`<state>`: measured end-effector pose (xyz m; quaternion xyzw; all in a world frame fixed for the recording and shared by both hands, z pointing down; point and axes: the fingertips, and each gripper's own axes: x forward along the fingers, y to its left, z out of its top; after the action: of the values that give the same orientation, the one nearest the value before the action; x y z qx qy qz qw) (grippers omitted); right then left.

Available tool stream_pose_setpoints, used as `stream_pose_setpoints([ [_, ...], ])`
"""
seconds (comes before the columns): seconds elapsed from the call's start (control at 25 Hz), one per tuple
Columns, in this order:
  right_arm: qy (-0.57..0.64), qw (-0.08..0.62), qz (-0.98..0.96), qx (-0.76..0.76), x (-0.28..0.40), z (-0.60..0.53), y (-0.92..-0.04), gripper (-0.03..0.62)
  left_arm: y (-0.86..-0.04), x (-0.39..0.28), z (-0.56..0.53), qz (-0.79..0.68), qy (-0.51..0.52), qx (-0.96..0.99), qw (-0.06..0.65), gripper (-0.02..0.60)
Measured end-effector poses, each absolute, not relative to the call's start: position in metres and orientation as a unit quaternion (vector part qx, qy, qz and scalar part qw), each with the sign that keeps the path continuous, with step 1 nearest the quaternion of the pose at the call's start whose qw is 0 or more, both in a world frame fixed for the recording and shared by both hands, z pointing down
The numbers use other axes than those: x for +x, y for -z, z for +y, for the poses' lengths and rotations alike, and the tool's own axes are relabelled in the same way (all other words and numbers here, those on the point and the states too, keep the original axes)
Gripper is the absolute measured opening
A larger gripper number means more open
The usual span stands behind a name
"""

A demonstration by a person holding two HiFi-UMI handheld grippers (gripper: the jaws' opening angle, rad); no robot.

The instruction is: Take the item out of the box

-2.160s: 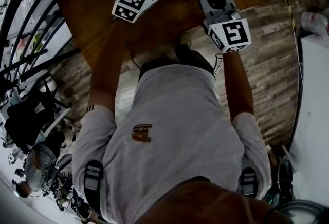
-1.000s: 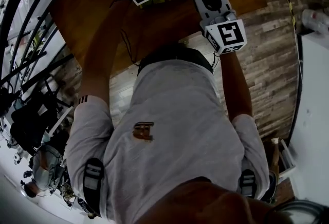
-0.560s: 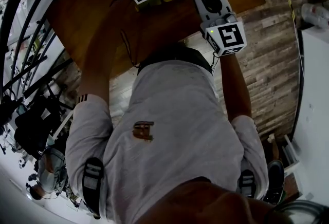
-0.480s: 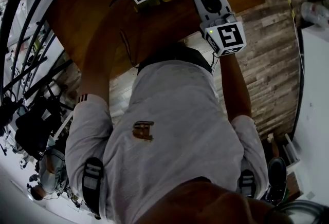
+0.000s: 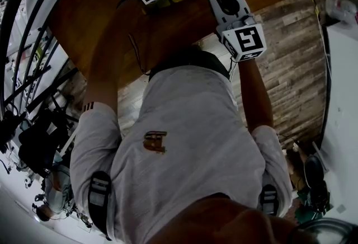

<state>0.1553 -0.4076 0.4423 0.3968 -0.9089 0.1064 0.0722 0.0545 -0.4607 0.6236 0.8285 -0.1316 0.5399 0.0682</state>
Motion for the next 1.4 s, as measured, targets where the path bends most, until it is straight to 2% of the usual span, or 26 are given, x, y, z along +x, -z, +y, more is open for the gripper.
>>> stream_pose_setpoints([
  [0.6, -0.098, 0.064, -0.92, 0.375, 0.13, -0.387, -0.421, 0.032, -0.566, 0.047, -0.441, -0.206, -0.471, 0.855, 0.061, 0.215],
  [1.4, -0.068, 0.047, -0.933, 0.35, 0.074, -0.362, -0.377, 0.032, -0.452, 0.011, -0.395, -0.35, -0.275, 0.892, 0.085, 0.215],
])
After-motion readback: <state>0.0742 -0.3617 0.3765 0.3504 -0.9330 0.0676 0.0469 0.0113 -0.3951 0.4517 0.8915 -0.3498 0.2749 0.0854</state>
